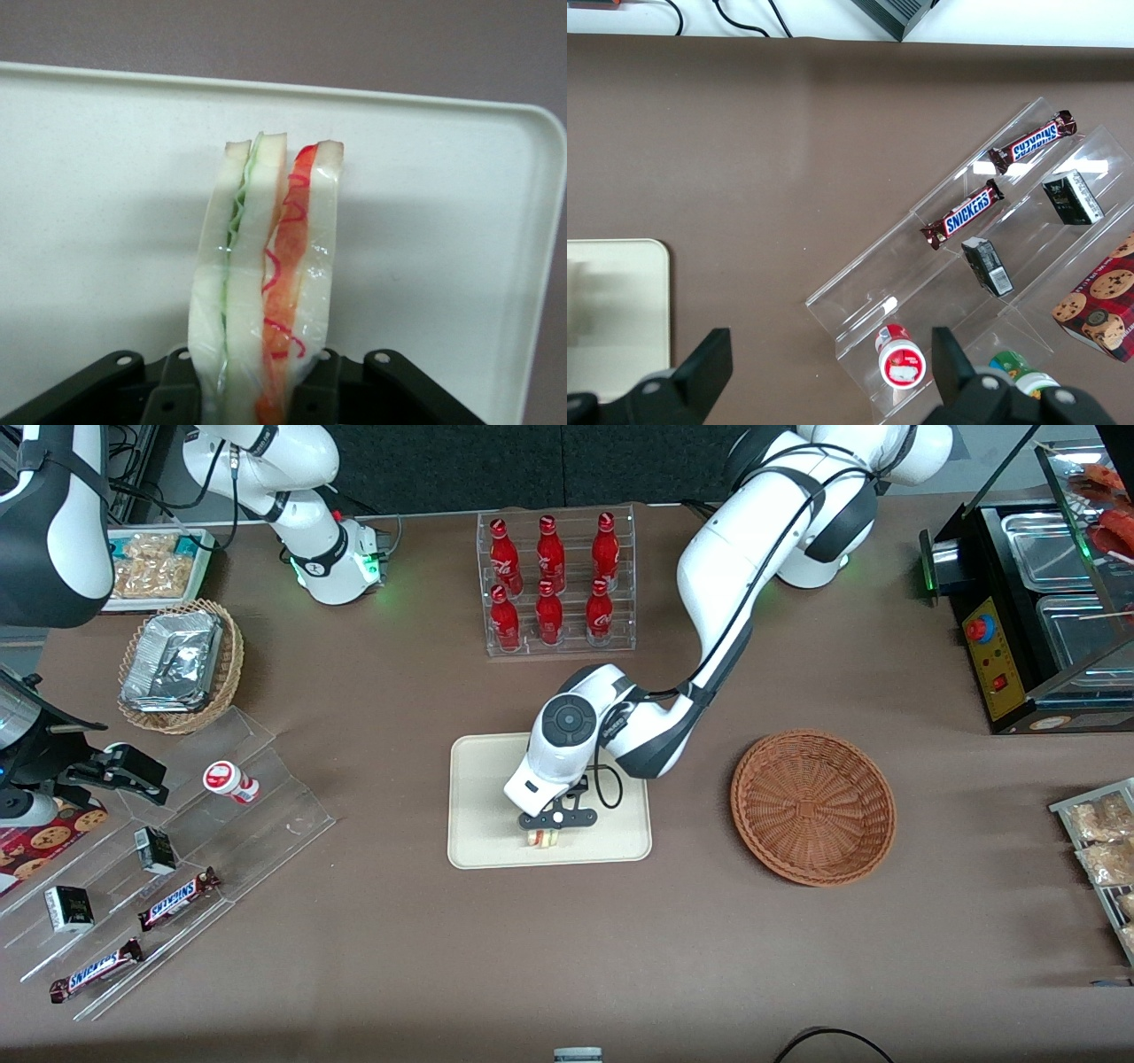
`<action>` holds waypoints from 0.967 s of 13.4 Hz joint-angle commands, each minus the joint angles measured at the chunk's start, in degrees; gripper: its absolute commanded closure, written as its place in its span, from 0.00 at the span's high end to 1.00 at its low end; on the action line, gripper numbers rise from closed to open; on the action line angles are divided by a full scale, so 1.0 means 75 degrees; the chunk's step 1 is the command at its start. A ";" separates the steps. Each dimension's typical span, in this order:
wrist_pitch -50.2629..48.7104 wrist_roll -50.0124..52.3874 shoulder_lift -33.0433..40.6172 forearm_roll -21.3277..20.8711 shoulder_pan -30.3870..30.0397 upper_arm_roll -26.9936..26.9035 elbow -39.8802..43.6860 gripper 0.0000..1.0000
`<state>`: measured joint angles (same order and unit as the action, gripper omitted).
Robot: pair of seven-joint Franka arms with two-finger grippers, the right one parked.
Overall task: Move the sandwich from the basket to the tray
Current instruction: 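Lower the sandwich onto the tray and open the left gripper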
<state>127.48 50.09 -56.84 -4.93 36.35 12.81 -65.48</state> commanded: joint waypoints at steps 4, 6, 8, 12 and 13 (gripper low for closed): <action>0.0042 0.0375 -0.0075 -0.0163 0.0123 -0.0114 0.0352 1.00; -0.0122 0.0434 0.0264 -0.0046 0.0041 -0.0102 0.0364 1.00; -0.0589 0.0364 0.0697 -0.0034 -0.0285 -0.0079 0.0364 1.00; -0.2065 -0.0745 0.2219 0.0634 -0.1375 -0.0032 -0.0172 1.00; -0.2115 -0.1074 0.2733 0.0634 -0.1749 -0.0032 -0.0825 1.00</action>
<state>112.86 45.92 -44.09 -1.62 26.83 12.28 -62.18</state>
